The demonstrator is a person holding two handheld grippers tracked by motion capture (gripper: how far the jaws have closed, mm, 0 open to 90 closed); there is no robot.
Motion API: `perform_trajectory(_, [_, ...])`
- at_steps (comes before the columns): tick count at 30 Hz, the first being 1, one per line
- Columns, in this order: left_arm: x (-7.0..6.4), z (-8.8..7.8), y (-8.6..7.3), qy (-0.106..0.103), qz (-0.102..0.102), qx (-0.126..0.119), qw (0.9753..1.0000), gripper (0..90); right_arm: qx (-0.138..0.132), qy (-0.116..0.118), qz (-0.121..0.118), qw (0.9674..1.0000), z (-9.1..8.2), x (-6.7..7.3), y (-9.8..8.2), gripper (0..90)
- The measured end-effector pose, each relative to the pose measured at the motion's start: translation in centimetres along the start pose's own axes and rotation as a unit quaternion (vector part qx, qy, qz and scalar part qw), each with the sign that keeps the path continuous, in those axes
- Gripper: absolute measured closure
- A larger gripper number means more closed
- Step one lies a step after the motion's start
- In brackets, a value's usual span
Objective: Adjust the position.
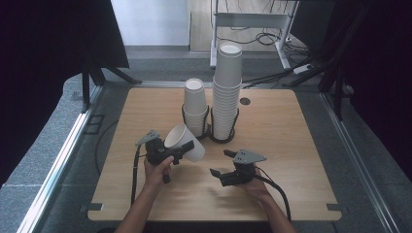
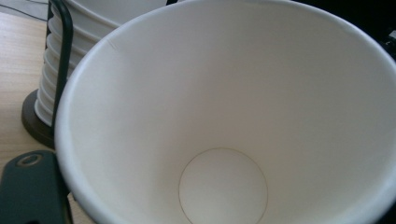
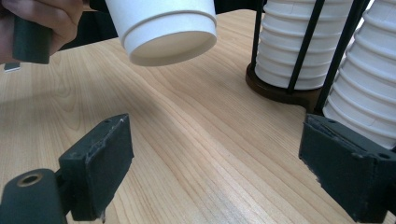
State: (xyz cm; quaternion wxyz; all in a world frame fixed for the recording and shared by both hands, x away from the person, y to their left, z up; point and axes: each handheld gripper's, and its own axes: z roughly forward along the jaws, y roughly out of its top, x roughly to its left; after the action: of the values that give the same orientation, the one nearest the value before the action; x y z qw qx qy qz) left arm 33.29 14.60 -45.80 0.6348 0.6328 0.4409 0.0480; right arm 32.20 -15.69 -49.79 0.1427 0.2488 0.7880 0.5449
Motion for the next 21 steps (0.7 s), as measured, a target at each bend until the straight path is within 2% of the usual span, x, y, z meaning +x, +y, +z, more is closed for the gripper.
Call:
perform_trajectory(6, [-0.3,-0.3,-0.1,0.023,0.029,0.011,0.9992,13.5,0.004,-0.003,-0.002,1.0,-0.1,0.0,-0.1,10.9])
perform_trajectory(13, [-0.5,-0.8,0.0,0.043,0.051,0.017,0.9976,13.5,0.005,-0.008,-0.002,1.0,-0.3,-0.1,-0.3,12.5])
perform_trajectory(18, [-0.7,-1.3,0.2,0.062,0.074,0.026,0.995,13.5,0.005,-0.01,-0.004,0.9999,-0.3,-0.1,-0.3,12.6])
perform_trajectory(21, [-0.9,-1.4,0.2,0.065,0.082,0.026,0.9942,13.5,0.005,-0.01,-0.002,0.9999,-0.3,-0.1,-0.3,12.6])
